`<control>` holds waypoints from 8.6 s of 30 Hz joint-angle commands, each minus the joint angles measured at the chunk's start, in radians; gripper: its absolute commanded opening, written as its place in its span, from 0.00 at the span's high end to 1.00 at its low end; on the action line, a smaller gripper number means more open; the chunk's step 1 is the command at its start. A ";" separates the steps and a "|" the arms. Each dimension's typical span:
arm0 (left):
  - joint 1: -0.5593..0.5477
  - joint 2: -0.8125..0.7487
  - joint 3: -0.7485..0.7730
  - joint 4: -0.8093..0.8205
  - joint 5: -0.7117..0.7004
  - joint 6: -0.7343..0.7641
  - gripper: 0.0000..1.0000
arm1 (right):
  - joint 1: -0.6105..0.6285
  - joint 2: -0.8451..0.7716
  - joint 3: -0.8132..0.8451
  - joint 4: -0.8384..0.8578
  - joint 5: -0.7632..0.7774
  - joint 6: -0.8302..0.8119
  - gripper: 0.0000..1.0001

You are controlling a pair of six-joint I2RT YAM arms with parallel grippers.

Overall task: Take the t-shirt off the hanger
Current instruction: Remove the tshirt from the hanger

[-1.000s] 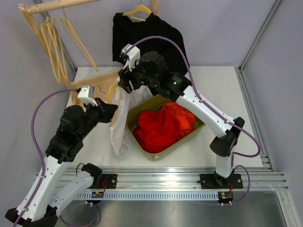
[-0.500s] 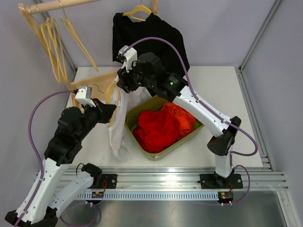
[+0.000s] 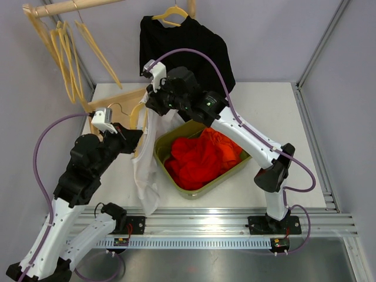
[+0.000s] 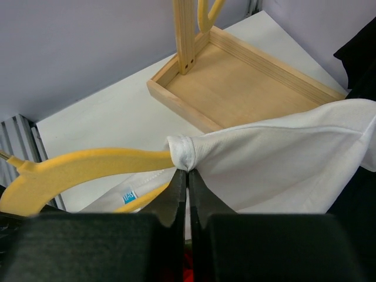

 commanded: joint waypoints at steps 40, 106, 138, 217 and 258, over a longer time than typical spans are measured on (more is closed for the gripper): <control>-0.001 -0.027 -0.176 0.196 0.094 0.247 1.00 | -0.274 0.102 0.549 0.123 -0.161 0.071 1.00; -0.001 -0.132 0.142 -0.177 -0.133 0.300 1.00 | -0.486 0.043 0.039 0.105 -1.013 -0.148 0.77; -0.001 -0.092 0.085 -0.047 -0.001 0.063 1.00 | -0.156 0.105 0.190 0.019 -0.139 -0.113 0.48; 0.027 0.074 0.195 -0.272 0.378 0.884 1.00 | -0.502 -0.105 0.071 -0.773 -0.845 -1.288 0.17; 0.035 -0.032 0.051 -0.070 0.029 0.795 0.10 | -0.483 -0.126 0.078 -1.052 -0.828 -1.471 1.00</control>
